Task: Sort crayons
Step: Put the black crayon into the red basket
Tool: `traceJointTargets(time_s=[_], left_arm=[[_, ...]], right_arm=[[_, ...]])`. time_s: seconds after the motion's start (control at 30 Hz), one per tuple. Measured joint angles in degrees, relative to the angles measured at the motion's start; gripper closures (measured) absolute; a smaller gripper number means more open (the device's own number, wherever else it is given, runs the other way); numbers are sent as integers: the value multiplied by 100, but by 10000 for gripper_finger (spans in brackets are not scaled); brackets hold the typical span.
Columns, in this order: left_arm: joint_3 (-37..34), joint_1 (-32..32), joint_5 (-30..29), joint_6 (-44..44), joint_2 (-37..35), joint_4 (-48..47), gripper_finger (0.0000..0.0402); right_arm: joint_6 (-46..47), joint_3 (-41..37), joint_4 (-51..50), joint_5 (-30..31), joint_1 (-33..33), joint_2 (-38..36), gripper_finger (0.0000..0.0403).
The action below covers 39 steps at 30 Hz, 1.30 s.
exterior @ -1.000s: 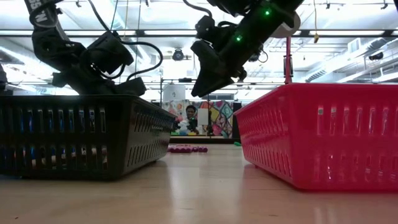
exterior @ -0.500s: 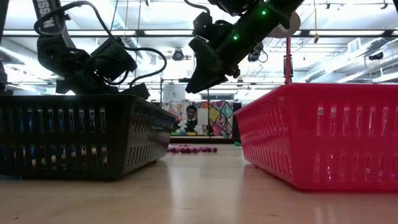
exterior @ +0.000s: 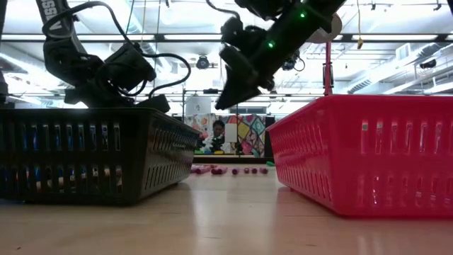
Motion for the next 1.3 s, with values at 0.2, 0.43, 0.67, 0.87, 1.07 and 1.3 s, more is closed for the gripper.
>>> traceJointTargets(time_s=[0.2, 0.43, 0.67, 0.87, 1.07, 1.3], left_arm=[[-68, 2, -9, 16, -567, -435, 374], [-55, -44, -17, -21, -1012, -499, 372], [-50, -227, 21, 52, -1296, 251, 370], [-37, -337, 4, 541, -1297, 1416, 370], [-29, -334, -2, 616, -1303, 2426, 370], [-28, -334, 23, 767, -1304, 3097, 370]], right_arm=[[698, 0, -955, -316, -298, 0, 275], [701, 0, -632, -455, -367, 0, 275], [687, -378, 473, -825, -437, 0, 272], [655, -911, 2081, -812, -565, 0, 262], [231, -1202, 3061, -813, -566, 4, 256], [-371, -1196, 3991, -764, -491, 0, 256]])
